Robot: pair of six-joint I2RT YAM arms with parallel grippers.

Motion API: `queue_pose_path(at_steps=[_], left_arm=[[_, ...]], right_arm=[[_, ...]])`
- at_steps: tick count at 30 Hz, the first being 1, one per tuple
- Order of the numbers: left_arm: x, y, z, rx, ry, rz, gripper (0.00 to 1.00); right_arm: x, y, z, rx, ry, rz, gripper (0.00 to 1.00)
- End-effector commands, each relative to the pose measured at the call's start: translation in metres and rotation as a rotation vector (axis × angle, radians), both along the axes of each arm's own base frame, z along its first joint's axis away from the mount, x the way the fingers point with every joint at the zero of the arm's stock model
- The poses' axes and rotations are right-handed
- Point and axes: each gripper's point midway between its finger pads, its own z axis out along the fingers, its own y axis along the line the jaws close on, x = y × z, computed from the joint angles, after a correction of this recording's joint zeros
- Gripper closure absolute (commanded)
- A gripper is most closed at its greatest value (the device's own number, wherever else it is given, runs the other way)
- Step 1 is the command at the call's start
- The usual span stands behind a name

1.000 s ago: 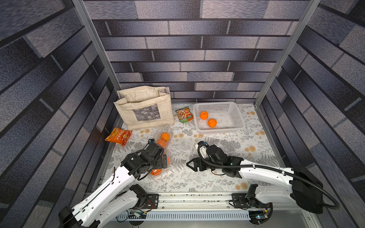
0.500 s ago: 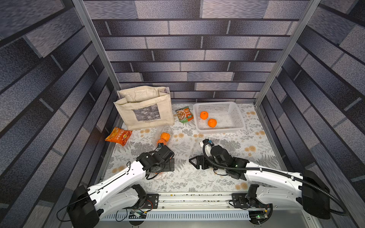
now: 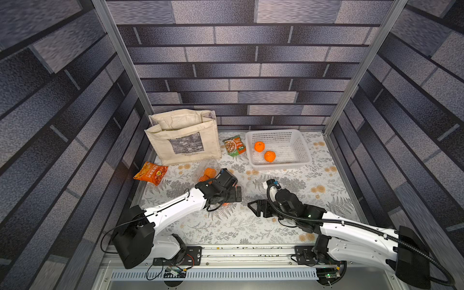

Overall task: Take oranges out of containers
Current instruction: Move the packing box to the center of the board, then adjust the packing box at the center of the board.

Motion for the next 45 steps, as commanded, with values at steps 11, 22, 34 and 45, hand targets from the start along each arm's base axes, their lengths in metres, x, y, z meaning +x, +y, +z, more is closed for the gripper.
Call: queue_pose_path(at_steps=[11,22,34,45], left_arm=[[0.033,-0.005,0.064,-0.136,-0.106,-0.051,0.0],[0.061,0.054,0.028,0.027,-0.025,-0.02,0.0],[0.067,0.028,-0.005,-0.01,0.093,-0.088,0.0],[0.045,0.013,-0.014,-0.011,0.114,-0.082,0.0]], right_arm=[[0.004,-0.022,-0.033,0.073,0.043,-0.144,0.41],[0.025,-0.004,-0.026,0.18,-0.037,-0.175,0.45],[0.045,0.029,-0.035,0.297,-0.105,-0.161,0.48],[0.048,0.03,-0.045,0.303,-0.091,-0.182,0.48]])
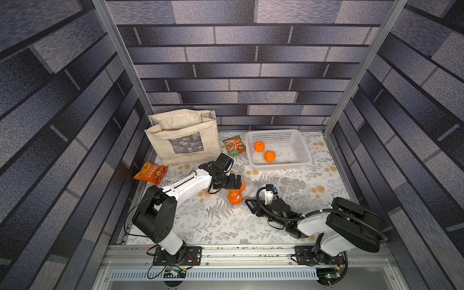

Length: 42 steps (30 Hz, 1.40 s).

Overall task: Take oranges out of containers
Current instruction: Adjust the packing box at the center of the board.

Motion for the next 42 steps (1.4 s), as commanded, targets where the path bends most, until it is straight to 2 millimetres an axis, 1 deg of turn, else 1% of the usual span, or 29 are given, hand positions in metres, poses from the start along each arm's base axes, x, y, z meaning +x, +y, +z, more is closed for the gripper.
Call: queue_pose_path(at_steps=[1,4,10,12,18,22,23,25,28,31,38,42], left_arm=[[-0.011,0.0,-0.001,-0.012,0.032,0.02,0.0],[-0.016,-0.003,-0.002,-0.01,0.037,0.014,0.0],[-0.026,0.002,-0.003,-0.008,0.039,0.035,0.0],[-0.028,0.004,0.0,-0.012,0.03,0.04,0.0],[-0.03,0.006,0.014,-0.018,-0.009,0.047,0.0],[-0.028,0.01,0.018,-0.008,-0.038,0.051,0.0],[-0.028,0.01,0.018,-0.005,-0.043,0.05,0.0],[-0.026,0.01,0.016,-0.003,-0.048,0.044,0.0],[-0.025,0.009,0.008,0.01,-0.033,0.03,0.0],[-0.024,0.009,0.0,0.025,-0.016,0.03,0.0],[-0.022,0.009,-0.008,0.036,-0.018,0.03,0.0],[-0.023,0.013,-0.017,0.074,0.013,0.025,0.0]], right_arm=[[0.007,0.003,0.01,0.046,-0.022,-0.021,0.48],[0.007,0.004,0.008,0.043,-0.023,-0.021,0.48],[0.015,0.0,0.009,0.045,-0.018,-0.041,0.48],[0.019,-0.003,0.007,0.055,0.0,-0.051,0.48],[0.02,-0.013,0.001,0.064,0.004,-0.068,0.48],[0.022,-0.016,0.001,0.101,0.001,-0.071,0.48],[0.022,-0.017,-0.001,0.1,0.011,-0.075,0.49],[0.021,-0.015,-0.005,0.107,0.025,-0.07,0.51],[0.021,-0.014,-0.009,0.133,0.032,-0.072,0.51],[0.02,-0.012,-0.02,0.12,0.061,-0.068,0.54],[0.021,-0.015,-0.017,0.117,0.043,-0.076,0.55],[0.019,-0.017,-0.018,0.113,0.044,-0.076,0.55]])
